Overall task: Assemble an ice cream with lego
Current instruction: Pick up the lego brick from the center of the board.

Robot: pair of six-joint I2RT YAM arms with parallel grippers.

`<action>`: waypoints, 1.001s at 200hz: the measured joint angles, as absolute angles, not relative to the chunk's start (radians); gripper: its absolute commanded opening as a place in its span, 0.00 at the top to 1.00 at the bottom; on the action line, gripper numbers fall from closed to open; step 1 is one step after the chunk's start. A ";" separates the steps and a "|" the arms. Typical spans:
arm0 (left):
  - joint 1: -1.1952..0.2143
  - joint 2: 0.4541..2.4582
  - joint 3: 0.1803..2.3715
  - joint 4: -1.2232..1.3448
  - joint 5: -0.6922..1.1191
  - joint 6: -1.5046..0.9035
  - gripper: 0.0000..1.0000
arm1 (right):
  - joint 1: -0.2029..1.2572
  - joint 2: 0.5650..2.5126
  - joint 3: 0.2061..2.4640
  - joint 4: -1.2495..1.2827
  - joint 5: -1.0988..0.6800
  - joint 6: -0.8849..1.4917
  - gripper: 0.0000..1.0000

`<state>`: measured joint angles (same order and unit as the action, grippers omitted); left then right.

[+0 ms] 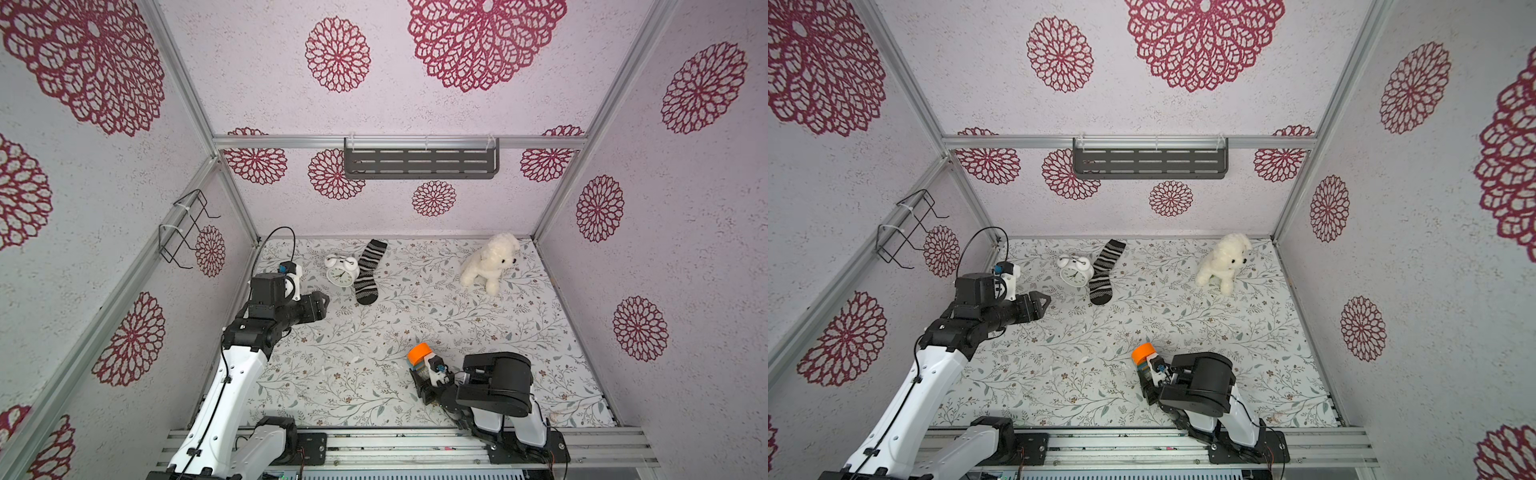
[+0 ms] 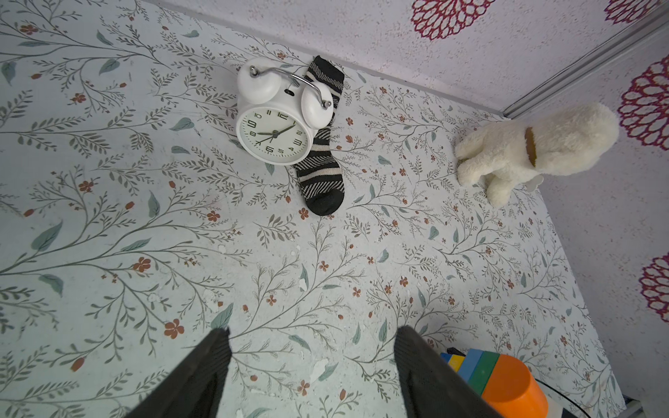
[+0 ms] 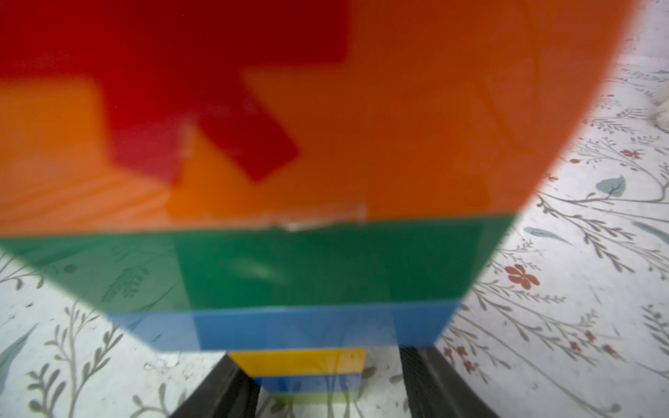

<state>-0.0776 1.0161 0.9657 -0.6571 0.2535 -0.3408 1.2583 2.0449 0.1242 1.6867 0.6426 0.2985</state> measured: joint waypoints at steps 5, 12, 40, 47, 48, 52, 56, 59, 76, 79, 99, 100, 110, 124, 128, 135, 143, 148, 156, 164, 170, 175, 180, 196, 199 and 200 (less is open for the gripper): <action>-0.078 1.016 0.966 -0.657 0.253 -0.341 0.24 | 1.258 2.045 0.124 1.687 0.643 0.297 0.39; -0.078 1.016 0.966 -0.657 0.252 -0.341 0.24 | 1.258 2.046 0.124 1.687 0.643 0.296 0.39; -0.078 1.016 0.966 -0.657 0.252 -0.341 0.24 | 1.252 2.046 0.124 1.687 0.640 0.290 0.40; -0.078 1.016 0.966 -0.657 0.252 -0.341 0.24 | 1.244 2.046 0.125 1.687 0.635 0.289 0.40; -0.078 1.016 0.966 -0.657 0.252 -0.341 0.24 | 1.243 2.046 0.125 1.687 0.635 0.289 0.40; -0.078 1.016 0.966 -0.657 0.252 -0.341 0.24 | 1.238 2.046 0.126 1.687 0.633 0.289 0.41; -0.078 1.016 0.966 -0.657 0.252 -0.341 0.24 | 1.235 2.046 0.126 1.687 0.632 0.289 0.41; -0.078 1.016 0.966 -0.657 0.252 -0.341 0.24 | 1.233 2.046 0.126 1.687 0.632 0.289 0.42; -0.078 1.016 0.966 -0.657 0.252 -0.341 0.24 | 1.226 2.046 0.127 1.687 0.632 0.289 0.43; -0.078 1.016 0.966 -0.657 0.252 -0.341 0.24 | 1.226 2.046 0.127 1.686 0.632 0.289 0.43; -0.078 1.016 0.966 -0.657 0.252 -0.341 0.24 | 1.225 2.046 0.127 1.686 0.632 0.289 0.45; -0.078 1.016 0.966 -0.657 0.252 -0.341 0.24 | 1.225 2.046 0.127 1.686 0.632 0.289 0.46; -0.078 1.016 0.966 -0.657 0.252 -0.341 0.24 | 1.224 2.046 0.127 1.686 0.631 0.288 0.49; -0.078 1.016 0.966 -0.657 0.252 -0.341 0.24 | 1.224 2.046 0.127 1.686 0.630 0.288 0.54; -0.078 1.016 0.966 -0.657 0.252 -0.341 0.24 | 1.224 2.046 0.127 1.686 0.631 0.288 0.55; -0.078 1.016 0.966 -0.657 0.252 -0.341 0.24 | 1.224 2.046 0.127 1.686 0.629 0.288 0.57; -0.078 1.016 0.966 -0.657 0.252 -0.341 0.24 | 1.224 2.046 0.127 1.686 0.628 0.288 0.59; -0.078 1.016 0.966 -0.657 0.252 -0.341 0.24 | 1.224 2.046 0.127 1.686 0.628 0.289 0.60; -0.078 1.016 0.966 -0.657 0.252 -0.341 0.24 | 1.224 2.046 0.127 1.686 0.628 0.288 0.62; -0.078 1.016 0.966 -0.657 0.252 -0.341 0.24 | 1.224 2.046 0.127 1.686 0.628 0.289 0.63; -0.078 1.016 0.966 -0.657 0.251 -0.341 0.24 | 1.224 2.046 0.127 1.686 0.628 0.289 0.64; -0.078 1.016 0.966 -0.657 0.251 -0.341 0.24 | 1.223 2.046 0.127 1.686 0.628 0.288 0.65; -0.078 1.016 0.966 -0.657 0.251 -0.341 0.24 | 1.223 2.046 0.127 1.686 0.628 0.289 0.66; -0.078 1.016 0.966 -0.657 0.251 -0.341 0.24 | 1.223 2.046 0.127 1.686 0.627 0.289 0.68; -0.078 1.016 0.966 -0.657 0.251 -0.341 0.24 | 1.223 2.046 0.127 1.686 0.627 0.289 0.69; -0.078 1.016 0.966 -0.657 0.251 -0.341 0.24 | 1.223 2.046 0.127 1.686 0.627 0.289 0.69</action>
